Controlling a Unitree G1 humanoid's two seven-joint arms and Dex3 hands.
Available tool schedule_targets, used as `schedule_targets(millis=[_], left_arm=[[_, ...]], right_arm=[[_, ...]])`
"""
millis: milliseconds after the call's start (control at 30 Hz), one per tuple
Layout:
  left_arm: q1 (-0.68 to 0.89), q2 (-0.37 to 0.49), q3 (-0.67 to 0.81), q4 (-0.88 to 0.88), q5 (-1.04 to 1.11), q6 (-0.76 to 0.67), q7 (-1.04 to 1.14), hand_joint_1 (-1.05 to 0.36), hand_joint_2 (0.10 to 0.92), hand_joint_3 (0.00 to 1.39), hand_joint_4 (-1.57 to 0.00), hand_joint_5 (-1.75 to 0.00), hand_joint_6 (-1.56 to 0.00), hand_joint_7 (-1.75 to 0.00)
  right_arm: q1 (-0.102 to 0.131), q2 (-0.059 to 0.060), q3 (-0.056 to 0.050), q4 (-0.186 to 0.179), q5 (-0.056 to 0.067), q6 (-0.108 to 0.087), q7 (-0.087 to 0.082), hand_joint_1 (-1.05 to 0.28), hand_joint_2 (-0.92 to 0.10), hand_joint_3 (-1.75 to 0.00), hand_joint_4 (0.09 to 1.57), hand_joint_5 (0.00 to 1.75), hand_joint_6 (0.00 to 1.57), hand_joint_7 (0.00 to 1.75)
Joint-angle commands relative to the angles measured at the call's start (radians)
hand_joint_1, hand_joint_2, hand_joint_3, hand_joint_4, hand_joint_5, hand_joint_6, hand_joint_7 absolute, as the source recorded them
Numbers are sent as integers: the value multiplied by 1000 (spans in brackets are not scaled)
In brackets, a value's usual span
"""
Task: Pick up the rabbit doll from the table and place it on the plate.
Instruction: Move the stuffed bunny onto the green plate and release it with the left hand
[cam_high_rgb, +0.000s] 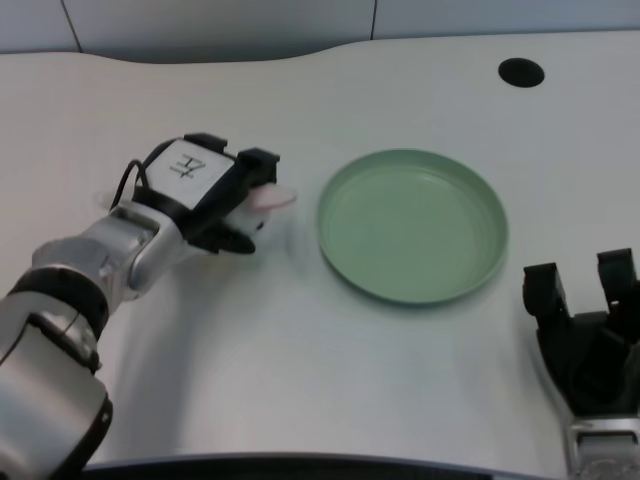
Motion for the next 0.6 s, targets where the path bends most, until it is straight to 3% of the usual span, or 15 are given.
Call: schedule_targets(millis=[33,200,400,500,600], left_arm=[[-50,-11,15,-29,-22,-58,43,-367,921,176,-674,-1746,-503,-1677],[-95,-30,43,-48,-53,-138,91,-423,921,242,-689,-1746,-474,-1742],[-134,-60,57,-57,-65,-197,128,-423,921,231,-747,-1746,-518,-1705],[-152,-120,86,-51,-112,-237,83,-397,921,210,-760,-1746,-525,-1718],[-156,-188,111,-39,-150,-254,46,-403,921,209,-790,-1746,-533,-1726]], right_arm=[[29,10,-6,43,8,16,-2,-583,-921,-168,783,1746,587,1746],[12,2,-7,62,9,17,1,-587,-921,-159,781,1746,593,1725],[-2,1,-13,85,7,2,8,-585,-921,-163,779,1746,600,1704],[-4,17,-13,75,9,1,-2,-582,-921,-149,788,1746,614,1703],[-3,29,-14,73,12,2,5,-584,-921,-146,782,1746,601,1737]])
